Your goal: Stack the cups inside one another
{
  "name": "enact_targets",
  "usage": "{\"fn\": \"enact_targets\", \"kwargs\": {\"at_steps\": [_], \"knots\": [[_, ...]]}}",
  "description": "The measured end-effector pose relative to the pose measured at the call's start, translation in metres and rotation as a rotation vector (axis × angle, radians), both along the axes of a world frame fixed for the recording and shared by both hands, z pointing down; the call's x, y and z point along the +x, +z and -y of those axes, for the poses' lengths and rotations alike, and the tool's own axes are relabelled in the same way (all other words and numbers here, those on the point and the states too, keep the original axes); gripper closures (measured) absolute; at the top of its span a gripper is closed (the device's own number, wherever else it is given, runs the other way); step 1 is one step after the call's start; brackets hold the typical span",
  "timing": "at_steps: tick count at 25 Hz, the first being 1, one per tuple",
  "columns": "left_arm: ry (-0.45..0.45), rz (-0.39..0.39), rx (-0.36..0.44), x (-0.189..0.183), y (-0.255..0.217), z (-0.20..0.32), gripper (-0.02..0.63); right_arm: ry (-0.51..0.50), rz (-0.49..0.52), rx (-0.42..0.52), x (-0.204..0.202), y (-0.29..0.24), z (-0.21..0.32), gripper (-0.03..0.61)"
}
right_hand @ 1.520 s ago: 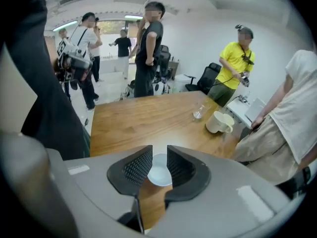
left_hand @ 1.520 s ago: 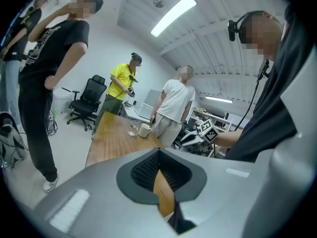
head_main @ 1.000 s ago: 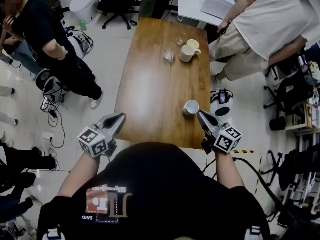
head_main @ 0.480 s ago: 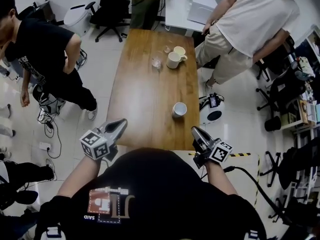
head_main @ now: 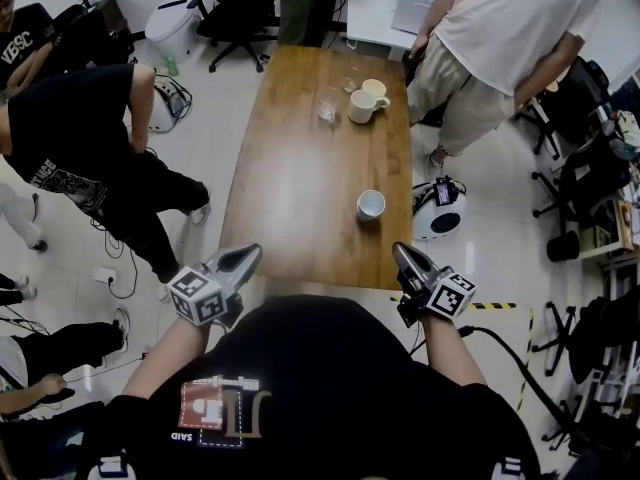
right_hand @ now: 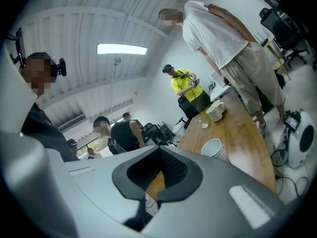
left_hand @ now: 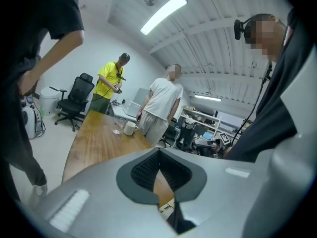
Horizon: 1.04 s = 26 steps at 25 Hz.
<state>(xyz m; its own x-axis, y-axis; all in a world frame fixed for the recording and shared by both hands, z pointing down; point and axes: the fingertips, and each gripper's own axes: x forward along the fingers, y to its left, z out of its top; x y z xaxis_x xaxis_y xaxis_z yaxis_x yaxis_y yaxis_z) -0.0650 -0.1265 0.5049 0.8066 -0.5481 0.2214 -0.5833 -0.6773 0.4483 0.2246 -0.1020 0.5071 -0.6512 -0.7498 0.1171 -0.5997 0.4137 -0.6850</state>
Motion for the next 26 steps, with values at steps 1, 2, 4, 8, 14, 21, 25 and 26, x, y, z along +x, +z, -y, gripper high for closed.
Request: {"fn": "enact_targets", "kwargs": {"at_steps": [1,2,4,8,14,21,25,26], "knots": [[-0.007,0.0,-0.003,-0.002,0.0,-0.001,0.612,-0.011,-0.021,0.003,-0.003,0.001,0.001,0.566],[-0.012,-0.001,-0.003,-0.003,0.0,-0.002,0.612,-0.021,-0.038,0.007,-0.006,0.001,0.001,0.566],[-0.018,-0.006,-0.002,-0.004,-0.001,-0.003,0.612,-0.037,-0.059,0.013,-0.011,0.0,0.002,0.566],[-0.013,-0.013,0.002,-0.003,-0.003,-0.002,0.612,-0.049,-0.088,0.014,-0.016,-0.002,0.0,0.566],[0.002,-0.024,0.012,-0.005,-0.004,0.003,0.612,-0.02,-0.14,0.05,-0.008,-0.015,0.0,0.567],[0.046,-0.034,0.015,0.006,-0.006,0.014,0.612,-0.007,-0.154,0.043,-0.01,-0.012,-0.008,0.567],[0.044,-0.041,0.023,0.005,-0.008,0.019,0.612,-0.011,-0.172,0.057,-0.01,-0.016,-0.004,0.568],[0.041,-0.043,0.025,0.004,-0.008,0.021,0.612,-0.011,-0.176,0.063,-0.009,-0.018,-0.002,0.567]]}}
